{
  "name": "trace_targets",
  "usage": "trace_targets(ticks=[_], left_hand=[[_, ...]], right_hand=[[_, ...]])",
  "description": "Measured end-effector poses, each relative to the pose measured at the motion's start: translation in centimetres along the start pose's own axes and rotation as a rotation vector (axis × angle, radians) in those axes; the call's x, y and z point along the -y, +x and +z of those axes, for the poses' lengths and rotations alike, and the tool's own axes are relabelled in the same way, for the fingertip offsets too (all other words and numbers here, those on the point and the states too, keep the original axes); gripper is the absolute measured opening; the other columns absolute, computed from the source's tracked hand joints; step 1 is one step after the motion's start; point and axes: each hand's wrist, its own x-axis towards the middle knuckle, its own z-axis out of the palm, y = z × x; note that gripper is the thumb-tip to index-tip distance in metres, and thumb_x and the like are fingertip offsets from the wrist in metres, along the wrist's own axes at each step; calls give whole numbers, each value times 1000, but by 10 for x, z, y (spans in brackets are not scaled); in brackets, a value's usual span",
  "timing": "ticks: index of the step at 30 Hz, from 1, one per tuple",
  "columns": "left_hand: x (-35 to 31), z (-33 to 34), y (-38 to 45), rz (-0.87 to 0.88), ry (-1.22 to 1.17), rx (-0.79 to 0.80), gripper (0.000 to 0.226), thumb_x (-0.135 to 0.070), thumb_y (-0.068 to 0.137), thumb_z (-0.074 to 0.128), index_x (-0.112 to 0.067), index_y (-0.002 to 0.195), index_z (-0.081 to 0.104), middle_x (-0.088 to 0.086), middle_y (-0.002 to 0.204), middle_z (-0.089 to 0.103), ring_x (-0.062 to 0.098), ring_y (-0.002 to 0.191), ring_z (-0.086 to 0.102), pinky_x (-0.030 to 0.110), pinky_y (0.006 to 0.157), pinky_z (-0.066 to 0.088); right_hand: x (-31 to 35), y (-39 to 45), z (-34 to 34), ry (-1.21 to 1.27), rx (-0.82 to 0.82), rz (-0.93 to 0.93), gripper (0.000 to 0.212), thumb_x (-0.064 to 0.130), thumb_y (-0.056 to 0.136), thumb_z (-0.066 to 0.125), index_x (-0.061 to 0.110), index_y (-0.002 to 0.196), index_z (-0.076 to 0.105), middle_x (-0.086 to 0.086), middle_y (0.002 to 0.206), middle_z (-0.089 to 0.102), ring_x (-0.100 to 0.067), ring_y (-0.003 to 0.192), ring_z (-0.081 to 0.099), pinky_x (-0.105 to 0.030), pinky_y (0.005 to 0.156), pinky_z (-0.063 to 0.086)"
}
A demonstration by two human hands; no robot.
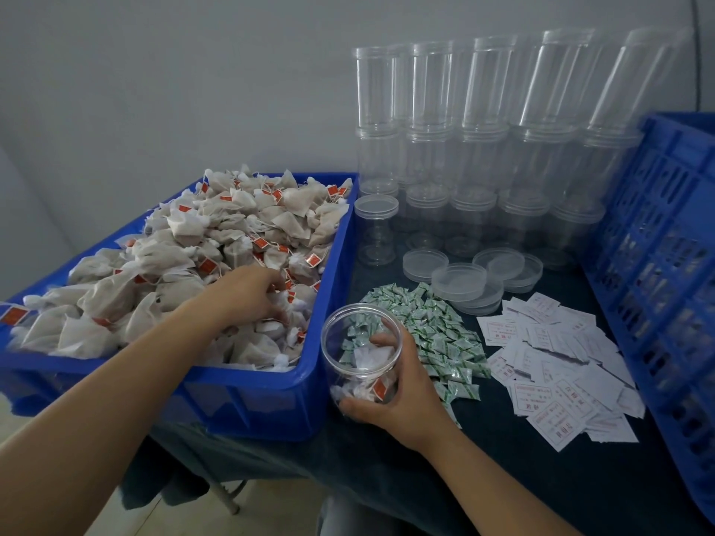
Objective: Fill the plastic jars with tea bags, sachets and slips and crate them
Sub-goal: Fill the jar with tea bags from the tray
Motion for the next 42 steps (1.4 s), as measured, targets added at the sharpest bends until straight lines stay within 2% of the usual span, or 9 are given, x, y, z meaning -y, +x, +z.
trace_targets(ticks=[10, 18, 20, 25, 28, 31, 36, 39, 42], left_hand=[[6, -10, 0, 19, -12, -161, 46, -29, 79, 72, -17, 121, 58, 4, 115, 63, 18, 100, 58, 32, 84, 48], [-10, -39, -13, 153, -193, -341, 27, -33, 83, 69, -24, 106, 58, -10, 89, 57, 6, 78, 51, 21, 64, 37], [-21, -46, -19, 197, -235, -372, 24, -33, 83, 69, -25, 103, 57, -17, 84, 51, 0, 76, 49, 16, 63, 34], [-53, -58, -37, 299, -289, -423, 25, -32, 83, 69, -24, 102, 57, -13, 84, 55, 5, 78, 53, 17, 65, 39], [-71, -61, -49, 383, -332, -408, 23, -35, 81, 69, -26, 97, 56, -16, 82, 57, 3, 75, 55, 16, 61, 44], [-84, -58, -57, 447, -372, -356, 27, -42, 78, 65, -27, 98, 57, -14, 82, 60, 5, 76, 57, 20, 65, 51], [-98, -37, -62, 533, -370, -229, 29, -43, 79, 64, -23, 99, 58, -12, 82, 61, 3, 75, 57, 19, 68, 48], [-99, -25, -60, 534, -310, -189, 27, -37, 83, 68, -21, 101, 58, -12, 83, 61, 3, 76, 56, 23, 69, 48], [-99, -17, -60, 531, -230, -143, 27, -36, 85, 67, -21, 104, 58, -12, 86, 59, 9, 79, 55, 31, 73, 49]], right_hand=[[-2, 1, 1, 27, 13, -6, 103, 50, 55, 95, 66, 133, 29, 40, 124, 46, 4, 125, 52, -30, 100, 53], [-3, 0, 1, 26, 6, -16, 103, 51, 55, 94, 66, 133, 29, 40, 124, 46, 4, 125, 52, -30, 100, 53], [-4, 0, 1, 33, 8, -16, 102, 49, 55, 95, 67, 132, 30, 39, 124, 46, 3, 124, 53, -31, 100, 54], [-5, 0, 0, 44, 13, -18, 101, 48, 55, 94, 70, 129, 30, 40, 124, 46, 4, 124, 52, -26, 97, 53], [-5, 1, 0, 37, 10, -23, 101, 47, 54, 93, 72, 128, 29, 42, 123, 45, 8, 122, 52, -15, 91, 51], [-6, 2, 0, 38, -1, -36, 101, 45, 58, 94, 66, 132, 30, 37, 125, 47, 6, 122, 53, -14, 90, 50], [-8, 4, 2, 104, 6, -53, 95, 33, 64, 96, 45, 138, 38, 10, 132, 58, -16, 119, 63, -42, 96, 56], [-6, 4, 3, 98, -2, -85, 96, 29, 68, 94, 49, 141, 36, 12, 136, 57, -16, 124, 61, -34, 96, 55], [-9, 4, 2, 100, -3, -85, 101, 28, 68, 94, 48, 144, 32, 11, 141, 54, -15, 128, 57, -41, 101, 53]])
